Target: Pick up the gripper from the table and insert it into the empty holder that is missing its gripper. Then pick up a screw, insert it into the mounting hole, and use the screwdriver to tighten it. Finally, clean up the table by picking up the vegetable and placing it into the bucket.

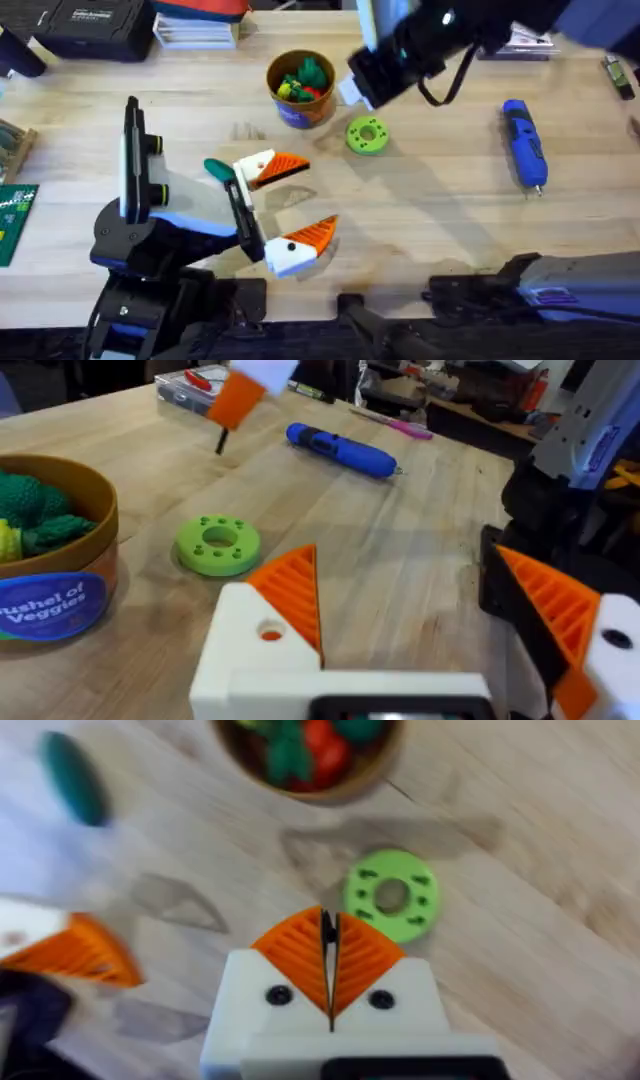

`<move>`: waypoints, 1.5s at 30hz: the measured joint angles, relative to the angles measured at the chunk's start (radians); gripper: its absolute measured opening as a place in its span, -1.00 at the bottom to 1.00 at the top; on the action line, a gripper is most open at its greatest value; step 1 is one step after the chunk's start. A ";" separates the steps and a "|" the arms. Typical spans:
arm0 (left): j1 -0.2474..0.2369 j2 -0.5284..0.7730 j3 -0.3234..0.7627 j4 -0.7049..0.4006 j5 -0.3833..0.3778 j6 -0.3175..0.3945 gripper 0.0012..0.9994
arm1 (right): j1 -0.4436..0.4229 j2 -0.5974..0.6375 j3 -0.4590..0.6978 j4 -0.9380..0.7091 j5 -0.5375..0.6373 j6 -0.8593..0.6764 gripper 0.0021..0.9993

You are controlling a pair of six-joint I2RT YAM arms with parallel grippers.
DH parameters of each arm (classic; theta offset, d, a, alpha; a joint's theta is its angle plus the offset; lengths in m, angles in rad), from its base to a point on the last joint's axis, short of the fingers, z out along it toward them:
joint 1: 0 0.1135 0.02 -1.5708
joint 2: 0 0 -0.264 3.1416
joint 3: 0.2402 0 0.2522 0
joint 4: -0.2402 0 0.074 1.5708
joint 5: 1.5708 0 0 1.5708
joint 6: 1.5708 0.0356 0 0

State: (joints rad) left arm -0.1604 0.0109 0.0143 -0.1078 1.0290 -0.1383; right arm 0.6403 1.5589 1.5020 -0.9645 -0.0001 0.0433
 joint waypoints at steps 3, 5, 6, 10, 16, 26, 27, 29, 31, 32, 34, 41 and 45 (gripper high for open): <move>0.000 0.000 0.000 0.000 0.000 0.000 0.97 | 0.049 0.000 0.079 -0.004 -0.080 0.000 -0.99; 0.000 0.000 0.000 0.000 0.000 0.000 0.97 | 0.084 0.000 0.115 -0.002 -0.115 0.000 -0.99; 0.000 0.000 0.000 0.000 0.000 0.000 0.97 | 0.104 -0.001 0.128 -0.002 -0.130 0.000 -0.99; 0.000 0.000 0.000 0.000 0.000 0.000 0.97 | 0.174 -0.002 0.137 -0.004 -0.160 0.000 -0.99; 0.000 0.000 0.000 0.000 0.000 0.007 0.97 | 0.260 0.001 0.137 -0.001 -0.179 0.001 -0.99; 0.000 0.000 0.000 0.000 0.000 0.044 0.97 | 0.320 0.054 0.137 -0.002 -0.181 0.009 -0.99; 0.000 0.000 0.000 0.000 0.000 0.046 0.97 | 0.324 0.058 0.137 -0.002 -0.181 0.009 -0.99; 0.000 0.000 0.000 0.000 0.000 0.047 0.97 | 0.333 0.065 0.137 -0.002 -0.181 0.009 -0.99; 0.000 0.000 0.000 0.000 0.000 0.049 0.97 | 0.340 0.070 0.137 -0.002 -0.181 0.009 -0.99; 0.000 0.000 0.000 0.000 0.000 0.049 0.97 | 0.342 0.071 0.137 -0.002 -0.181 0.009 -0.99; 0.000 0.000 0.000 0.000 0.000 0.050 0.97 | 0.345 0.073 0.137 -0.002 -0.181 0.009 -0.99; 0.000 0.000 0.000 0.000 0.000 0.050 0.97 | 0.345 0.081 0.137 -0.002 -0.181 0.009 -0.99; 0.000 0.000 0.000 0.000 0.000 0.050 0.97 | 0.345 0.102 0.137 -0.002 -0.181 0.009 -0.99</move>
State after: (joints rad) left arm -0.1604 0.0109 0.0143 -0.1081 1.0286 -0.0887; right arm 0.9852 1.6607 1.6394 -0.9661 -0.1810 0.0525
